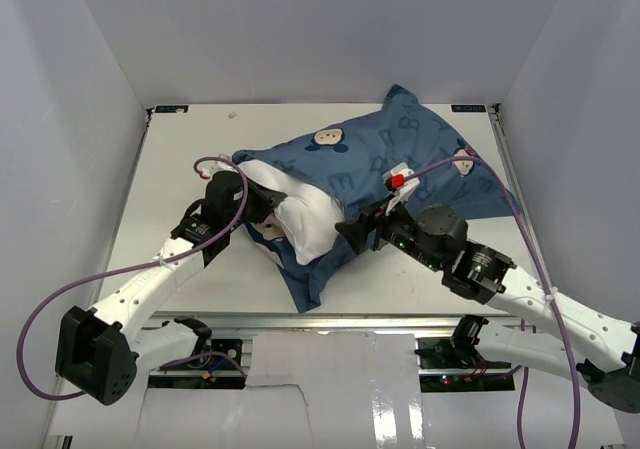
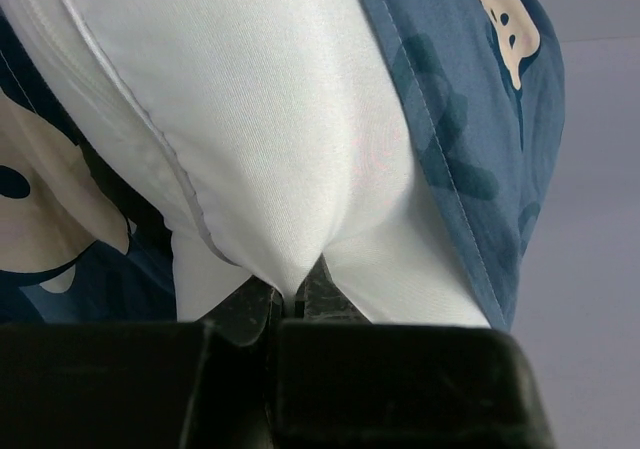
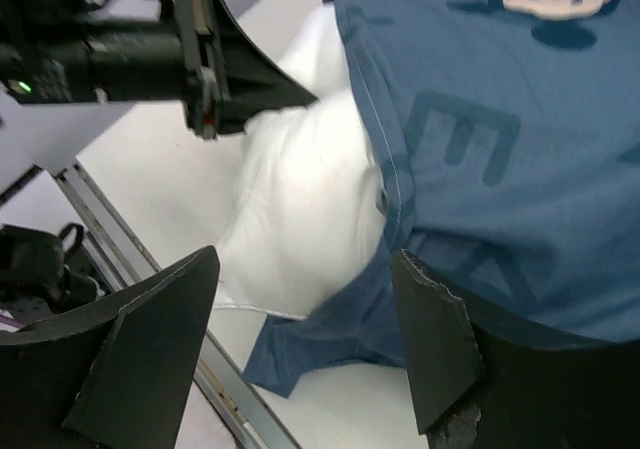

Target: Remove the pillowcase from the pillow

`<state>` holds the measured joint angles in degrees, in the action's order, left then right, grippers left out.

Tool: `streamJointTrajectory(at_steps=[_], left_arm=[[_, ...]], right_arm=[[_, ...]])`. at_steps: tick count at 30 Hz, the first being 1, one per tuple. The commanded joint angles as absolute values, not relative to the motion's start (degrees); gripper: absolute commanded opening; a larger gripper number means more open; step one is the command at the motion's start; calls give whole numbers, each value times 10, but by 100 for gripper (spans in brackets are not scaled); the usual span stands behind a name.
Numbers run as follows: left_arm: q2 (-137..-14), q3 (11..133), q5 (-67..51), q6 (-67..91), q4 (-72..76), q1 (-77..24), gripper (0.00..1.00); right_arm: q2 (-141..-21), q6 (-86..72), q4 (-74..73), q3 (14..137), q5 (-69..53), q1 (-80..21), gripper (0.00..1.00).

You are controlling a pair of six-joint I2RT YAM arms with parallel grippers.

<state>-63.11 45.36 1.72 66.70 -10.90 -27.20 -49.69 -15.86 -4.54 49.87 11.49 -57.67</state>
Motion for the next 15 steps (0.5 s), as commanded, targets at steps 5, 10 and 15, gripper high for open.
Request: streamJointTrajectory(at_steps=[5,10,15], left_arm=[[-605,488,26,685,-90,-272,0],[-599,503,25,681,-108,-272,0],[-605,556,38,645,-160,-269,0]], right_arm=[[-531,-183,18,427,145,-579,74],[-592,-191,29,422,205,-579,65],[-602,-209,35,393,309,-577,8]])
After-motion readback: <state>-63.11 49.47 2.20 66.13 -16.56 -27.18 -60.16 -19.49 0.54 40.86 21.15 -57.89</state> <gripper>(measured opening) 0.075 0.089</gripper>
